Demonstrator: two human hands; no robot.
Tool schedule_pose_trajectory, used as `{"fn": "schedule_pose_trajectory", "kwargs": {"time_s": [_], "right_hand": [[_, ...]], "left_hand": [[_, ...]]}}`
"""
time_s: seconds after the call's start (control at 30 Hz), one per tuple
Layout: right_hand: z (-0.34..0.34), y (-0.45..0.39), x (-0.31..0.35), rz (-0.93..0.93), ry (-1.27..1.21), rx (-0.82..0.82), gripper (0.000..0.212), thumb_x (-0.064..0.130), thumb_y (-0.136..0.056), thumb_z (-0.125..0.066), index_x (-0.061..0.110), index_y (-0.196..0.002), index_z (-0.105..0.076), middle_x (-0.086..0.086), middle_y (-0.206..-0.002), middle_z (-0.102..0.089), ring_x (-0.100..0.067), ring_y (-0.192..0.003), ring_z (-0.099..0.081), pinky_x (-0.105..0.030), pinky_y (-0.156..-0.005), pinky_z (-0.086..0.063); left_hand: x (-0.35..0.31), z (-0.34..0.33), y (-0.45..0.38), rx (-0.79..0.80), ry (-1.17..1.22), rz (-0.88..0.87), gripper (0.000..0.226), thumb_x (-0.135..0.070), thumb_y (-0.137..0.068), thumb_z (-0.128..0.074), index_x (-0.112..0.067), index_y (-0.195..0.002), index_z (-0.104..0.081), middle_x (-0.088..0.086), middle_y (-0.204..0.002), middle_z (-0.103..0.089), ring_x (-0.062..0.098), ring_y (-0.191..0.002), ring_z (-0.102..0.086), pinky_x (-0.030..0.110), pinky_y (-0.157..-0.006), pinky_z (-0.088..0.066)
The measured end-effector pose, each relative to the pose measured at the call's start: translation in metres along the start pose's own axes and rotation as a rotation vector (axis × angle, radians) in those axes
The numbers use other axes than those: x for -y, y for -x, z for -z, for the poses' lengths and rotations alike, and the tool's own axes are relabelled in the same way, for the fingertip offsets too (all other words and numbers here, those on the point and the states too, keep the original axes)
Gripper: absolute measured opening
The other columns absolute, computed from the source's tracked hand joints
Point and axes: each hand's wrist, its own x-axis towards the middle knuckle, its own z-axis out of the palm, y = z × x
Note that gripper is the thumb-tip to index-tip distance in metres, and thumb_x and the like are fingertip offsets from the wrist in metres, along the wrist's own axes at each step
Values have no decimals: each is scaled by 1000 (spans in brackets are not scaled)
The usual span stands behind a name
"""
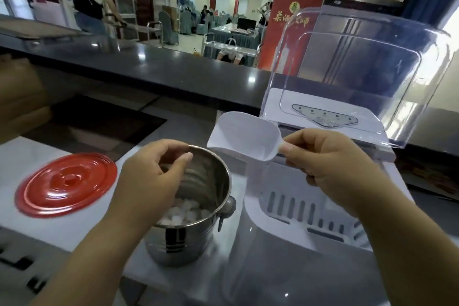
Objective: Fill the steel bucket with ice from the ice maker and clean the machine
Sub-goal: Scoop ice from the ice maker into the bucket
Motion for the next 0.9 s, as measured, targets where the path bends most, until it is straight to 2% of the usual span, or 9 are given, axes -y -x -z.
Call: {"fn": "schedule_pose_trajectory", "kwargs": {"time_s": [0.1, 0.17, 0.27, 0.33, 0.53, 0.67, 0.73, 0.83, 0.9], "right_hand": [[-10, -1, 6, 90, 98, -41, 10, 31, -90, -59, 24, -87, -66, 12, -70, -67, -18, -58, -56, -19, -57, -46], [-16, -3, 11, 103, 167, -75, 6, 31, -89, -61, 27, -86, -65, 10, -76, -66, -10, -70, -60, -19, -62, -45], [-27, -5, 19, 95, 248, -97, 4, 32, -88, -62, 35, -86, -61, 17, -84, -62, -3, -74, -57, -17, -62, -41], [-35, -6, 22, 91, 299, -121, 7, 32, -87, -62, 39, -86, -59, 20, -88, -60, 1, -77, -56, -16, -62, -41], [-55, -7, 36, 115, 466, -213, 7, 28, -89, -62, 32, -95, -64, 13, -93, -59, -3, -85, -54, -25, -74, -42], [-67, -9, 45, 115, 567, -242, 12, 28, -91, -59, 28, -101, -64, 10, -95, -58, -8, -86, -52, -25, -77, -40], [-75, -10, 49, 104, 576, -254, 11, 30, -91, -57, 28, -100, -63, 9, -95, -59, -7, -85, -52, -25, -76, -41], [-89, -12, 55, 84, 583, -251, 12, 34, -92, -55, 27, -98, -63, 10, -92, -61, -8, -84, -54, -30, -79, -48], [-99, -14, 58, 51, 601, -203, 14, 35, -94, -52, 27, -95, -64, 10, -90, -60, -8, -83, -55, -31, -78, -49]], "left_hand": [[15, 10, -8, -25, -30, 15, 12, -22, -86, -64, -27, -96, -66, -18, -91, -61, -11, -85, -55, 11, -70, -40], [25, 15, -14, -30, -49, 25, 13, -23, -86, -64, -25, -98, -66, -18, -92, -57, -6, -85, -54, 15, -74, -43], [40, 23, -25, -8, -73, 27, 12, -28, -86, -66, -32, -96, -63, -20, -94, -53, 9, -94, -54, 38, -88, -48], [48, 27, -31, 18, -93, 24, 13, -33, -85, -65, -36, -97, -61, -18, -98, -52, 16, -105, -50, 44, -95, -44], [73, 31, -47, 169, -144, 139, 34, -32, -86, -64, -29, -119, -58, -9, -115, -50, 23, -120, -41, 44, -99, -40], [90, 30, -54, 254, -99, 178, 41, -26, -89, -62, -20, -129, -54, 1, -124, -54, 17, -113, -50, 31, -93, -40], [96, 31, -57, 291, -97, 201, 43, -25, -90, -61, -17, -131, -52, 1, -125, -55, 17, -109, -54, 30, -89, -41], [104, 35, -60, 381, -121, 234, 35, -21, -91, -59, -18, -126, -57, -2, -119, -60, 18, -109, -56, 30, -90, -42], [109, 36, -62, 444, -108, 244, 21, -18, -90, -57, -25, -109, -64, -5, -105, -66, 16, -99, -60, 31, -83, -47]]}}
